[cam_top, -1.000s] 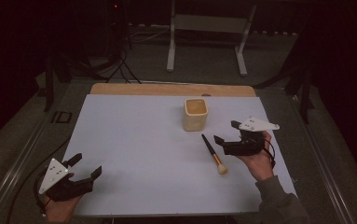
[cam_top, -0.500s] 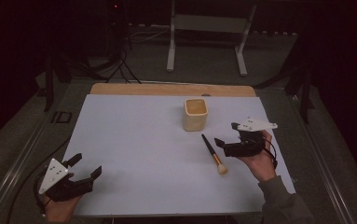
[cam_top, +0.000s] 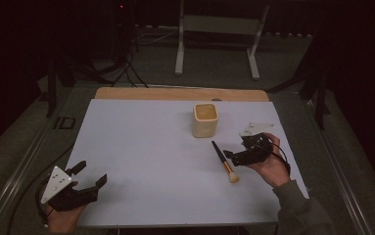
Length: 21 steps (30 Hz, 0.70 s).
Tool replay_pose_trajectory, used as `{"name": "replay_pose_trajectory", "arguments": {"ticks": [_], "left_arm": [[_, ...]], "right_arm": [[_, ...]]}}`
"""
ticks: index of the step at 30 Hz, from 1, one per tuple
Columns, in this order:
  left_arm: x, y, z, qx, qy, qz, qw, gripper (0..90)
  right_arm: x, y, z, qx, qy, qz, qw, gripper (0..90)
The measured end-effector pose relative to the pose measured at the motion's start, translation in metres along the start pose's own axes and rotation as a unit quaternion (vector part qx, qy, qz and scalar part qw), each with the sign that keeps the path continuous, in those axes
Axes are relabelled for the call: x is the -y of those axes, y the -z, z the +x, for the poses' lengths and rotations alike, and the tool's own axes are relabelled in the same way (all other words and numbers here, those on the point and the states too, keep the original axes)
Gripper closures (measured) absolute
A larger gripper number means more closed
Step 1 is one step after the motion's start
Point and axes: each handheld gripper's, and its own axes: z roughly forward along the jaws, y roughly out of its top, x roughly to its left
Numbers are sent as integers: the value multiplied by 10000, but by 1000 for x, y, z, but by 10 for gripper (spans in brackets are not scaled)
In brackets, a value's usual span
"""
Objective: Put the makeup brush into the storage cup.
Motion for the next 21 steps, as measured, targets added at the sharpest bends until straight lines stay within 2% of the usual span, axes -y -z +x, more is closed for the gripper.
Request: {"name": "replay_pose_trajectory", "arguments": {"ticks": [9,15,21], "left_arm": [[0,0,0,10,19,-4,10000,155],[0,0,0,13,16,-3,10000,155],[0,0,0,15,23,-6,10000,155]], "right_arm": [[-3,-8,-6,-61,73,642,9979,133],[-7,-14,-6,-130,31,1169,9931,134],[-10,-16,-5,-196,-3,1488,9887,140]]}}
